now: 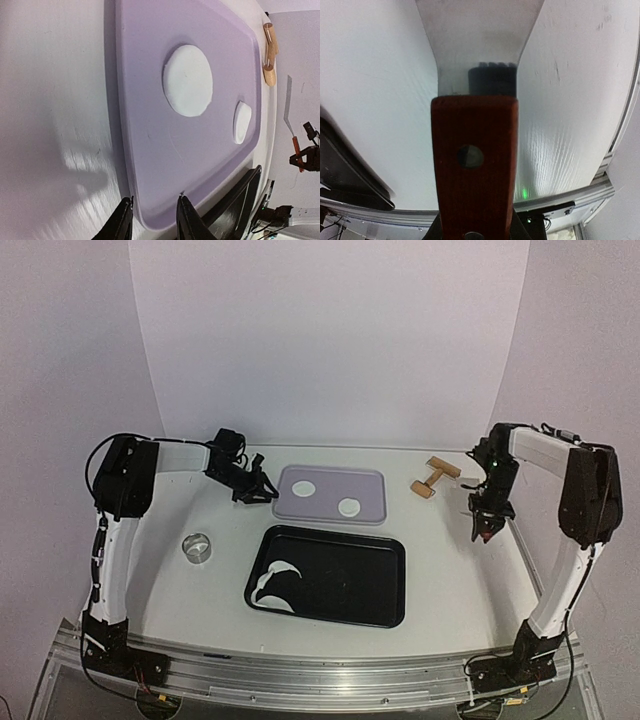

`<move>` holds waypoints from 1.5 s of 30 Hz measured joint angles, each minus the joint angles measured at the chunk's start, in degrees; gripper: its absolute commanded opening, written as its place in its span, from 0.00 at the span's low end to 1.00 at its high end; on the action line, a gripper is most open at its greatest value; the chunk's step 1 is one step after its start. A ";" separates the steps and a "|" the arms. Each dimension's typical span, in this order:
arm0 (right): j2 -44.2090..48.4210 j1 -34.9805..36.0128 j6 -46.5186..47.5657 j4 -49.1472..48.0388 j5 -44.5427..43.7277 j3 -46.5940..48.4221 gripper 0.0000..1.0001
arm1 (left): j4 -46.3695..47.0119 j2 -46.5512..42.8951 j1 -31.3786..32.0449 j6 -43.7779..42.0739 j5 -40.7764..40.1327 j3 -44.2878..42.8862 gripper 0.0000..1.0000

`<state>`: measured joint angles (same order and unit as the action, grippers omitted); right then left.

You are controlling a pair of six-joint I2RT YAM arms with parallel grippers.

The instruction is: Roll out the dumpling wrappers from the dough

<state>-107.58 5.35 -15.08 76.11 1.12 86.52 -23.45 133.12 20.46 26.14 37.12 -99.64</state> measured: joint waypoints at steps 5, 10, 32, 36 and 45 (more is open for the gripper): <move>-0.12 -1.64 -0.10 0.89 0.79 -8.39 0.00 | -1.33 -11.03 0.01 -5.75 -2.21 9.63 0.35; -0.12 -1.41 -0.18 -0.11 1.56 -9.40 0.29 | -2.92 -19.76 0.21 -10.23 -2.66 20.87 0.44; 3.31 26.00 -12.31 -10.12 3.96 0.72 0.71 | -1.94 -25.76 6.24 -9.61 -1.31 39.52 0.40; 1.02 30.39 -16.59 -12.28 1.78 -2.69 0.69 | -1.53 -27.27 6.24 -9.62 -1.21 39.87 0.40; -4.88 29.96 -17.93 -19.39 -1.27 -9.04 0.25 | 0.07 -30.06 5.23 -9.16 -0.78 43.10 0.41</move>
<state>-112.46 35.31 -33.01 56.72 -0.16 77.48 -23.38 103.07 25.69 16.98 36.34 -56.54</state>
